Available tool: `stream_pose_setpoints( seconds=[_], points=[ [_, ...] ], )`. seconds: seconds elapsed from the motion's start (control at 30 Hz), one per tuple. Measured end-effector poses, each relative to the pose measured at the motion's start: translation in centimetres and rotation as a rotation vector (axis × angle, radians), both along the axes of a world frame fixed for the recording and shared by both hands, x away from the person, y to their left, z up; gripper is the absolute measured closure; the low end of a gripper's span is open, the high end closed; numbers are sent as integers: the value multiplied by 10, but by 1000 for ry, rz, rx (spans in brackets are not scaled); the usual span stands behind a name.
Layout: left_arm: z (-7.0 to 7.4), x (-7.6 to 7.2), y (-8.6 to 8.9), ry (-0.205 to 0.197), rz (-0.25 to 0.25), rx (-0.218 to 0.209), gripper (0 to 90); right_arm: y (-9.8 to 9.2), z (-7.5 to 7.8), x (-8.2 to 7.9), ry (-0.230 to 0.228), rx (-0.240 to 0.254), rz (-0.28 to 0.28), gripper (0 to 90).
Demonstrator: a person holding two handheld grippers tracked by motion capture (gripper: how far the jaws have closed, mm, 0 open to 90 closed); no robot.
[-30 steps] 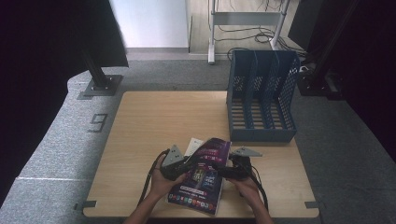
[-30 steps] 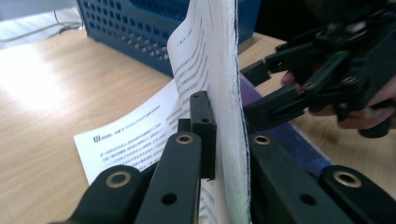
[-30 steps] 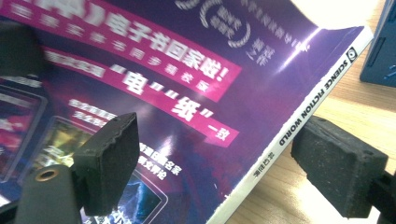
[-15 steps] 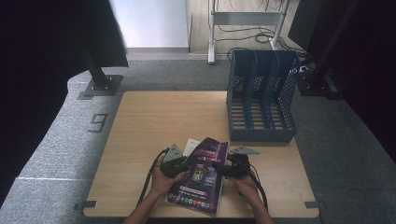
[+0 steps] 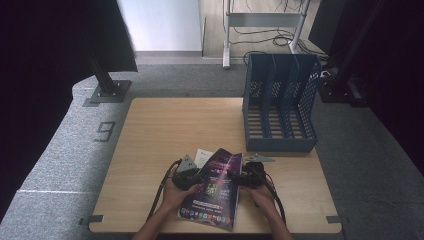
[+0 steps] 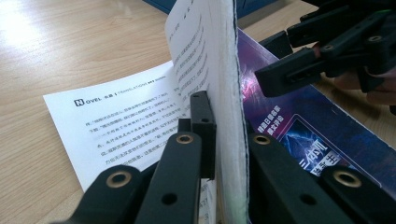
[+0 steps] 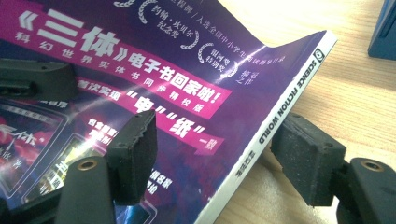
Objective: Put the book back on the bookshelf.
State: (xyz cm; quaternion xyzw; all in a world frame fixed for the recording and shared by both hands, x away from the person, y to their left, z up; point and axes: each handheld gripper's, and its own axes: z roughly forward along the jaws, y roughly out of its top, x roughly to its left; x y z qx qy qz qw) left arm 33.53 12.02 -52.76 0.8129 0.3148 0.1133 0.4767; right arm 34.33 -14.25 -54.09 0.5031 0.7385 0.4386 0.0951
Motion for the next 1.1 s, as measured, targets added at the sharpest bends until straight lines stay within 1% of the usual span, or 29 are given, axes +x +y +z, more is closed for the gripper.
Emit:
stream_pose_setpoints(
  seconds=[0.2,0.27,0.3,0.4,0.5,0.53,0.57,0.6,0.63,0.77,0.87,0.93,1.1],
  points=[
    [-1,1,0,4,1,0,874,3,-2,8,16,-6,-5,330],
    [-1,1,0,5,1,-1,874,2,-3,12,14,-1,-4,350],
    [-1,1,0,6,0,0,875,2,-5,14,21,6,-1,366],
    [-2,1,-1,6,1,1,875,0,-6,15,24,7,2,385],
    [-2,1,-1,7,2,3,874,-1,-7,18,28,9,4,437],
    [-2,1,-1,7,2,3,875,-1,-7,18,28,9,4,437],
    [-3,1,-1,6,4,4,875,-2,-8,19,37,16,-2,472],
    [-3,1,-1,7,4,3,875,-2,-8,19,37,16,-2,472],
    [-3,1,-1,7,4,2,875,-2,-9,20,36,11,-5,510],
    [-3,1,-1,8,4,4,874,-3,-9,20,43,14,-4,534],
    [-3,0,-1,8,3,2,873,-3,-9,20,41,13,-6,543],
    [-2,0,-1,9,4,0,872,-3,-7,18,31,5,-3,561],
    [-2,1,1,14,4,-2,870,-3,-4,16,14,7,-3,598]
  ],
)
